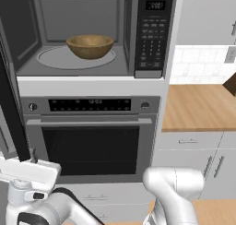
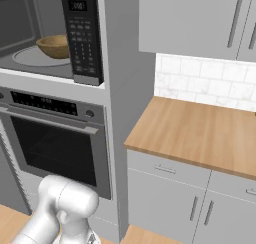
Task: Open the microwave, place the bowl with waffle inside the microwave, then close the microwave door and turn it on.
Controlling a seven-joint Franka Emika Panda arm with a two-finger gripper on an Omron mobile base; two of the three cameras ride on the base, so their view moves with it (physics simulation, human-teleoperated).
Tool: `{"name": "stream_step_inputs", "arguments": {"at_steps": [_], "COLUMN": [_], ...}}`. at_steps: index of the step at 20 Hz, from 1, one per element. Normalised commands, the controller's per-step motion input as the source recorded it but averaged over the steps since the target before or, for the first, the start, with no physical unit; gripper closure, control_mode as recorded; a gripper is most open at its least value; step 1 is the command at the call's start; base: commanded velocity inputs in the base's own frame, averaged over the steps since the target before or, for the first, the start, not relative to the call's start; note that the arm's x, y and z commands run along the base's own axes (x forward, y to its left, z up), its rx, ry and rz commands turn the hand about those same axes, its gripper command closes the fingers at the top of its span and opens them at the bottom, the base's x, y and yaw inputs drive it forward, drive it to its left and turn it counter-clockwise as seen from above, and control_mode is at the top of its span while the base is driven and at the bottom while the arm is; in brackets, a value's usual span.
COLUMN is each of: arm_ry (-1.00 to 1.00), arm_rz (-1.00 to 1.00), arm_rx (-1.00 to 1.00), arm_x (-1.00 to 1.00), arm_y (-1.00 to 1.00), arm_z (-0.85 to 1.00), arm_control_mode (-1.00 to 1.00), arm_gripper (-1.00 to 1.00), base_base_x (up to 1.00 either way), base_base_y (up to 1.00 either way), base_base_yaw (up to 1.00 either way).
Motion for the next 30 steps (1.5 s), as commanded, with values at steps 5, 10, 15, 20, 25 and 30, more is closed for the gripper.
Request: {"name": "stream_step_inputs", "arguments": {"at_steps": [5,10,15,20,25,30], "arm_ry": [-0.1,-0.01,0.11,0.17,0.19,0.16], "arm_rz": [-0.07,-0.01,0.02,0.07,0.12,0.06], "arm_rx": [-0.05,-0.07,-0.09,-0.02,0.02,0.15], "arm_x": [-0.12,0.01,0.14,0.08,0.0,0.0], "arm_y": [0.19,0.33,0.4,0.04,-0.27,-0.83], "arm_z": [0.25,0.07,0.0,0.4,0.83,0.99], "arm_control_mode": [-1.0,-1.0,-1.0,-1.0,-1.0,-1.0], "arm_gripper": [1.0,1.0,1.0,1.0,1.0,1.0], "base_base_x": [0.0,0.0,0.0,0.0,0.0,0.0], "base_base_y": [0.0,0.0,0.0,0.0,0.0,0.0], "base_base_yaw": [0.0,0.0,0.0,0.0,0.0,0.0]}}
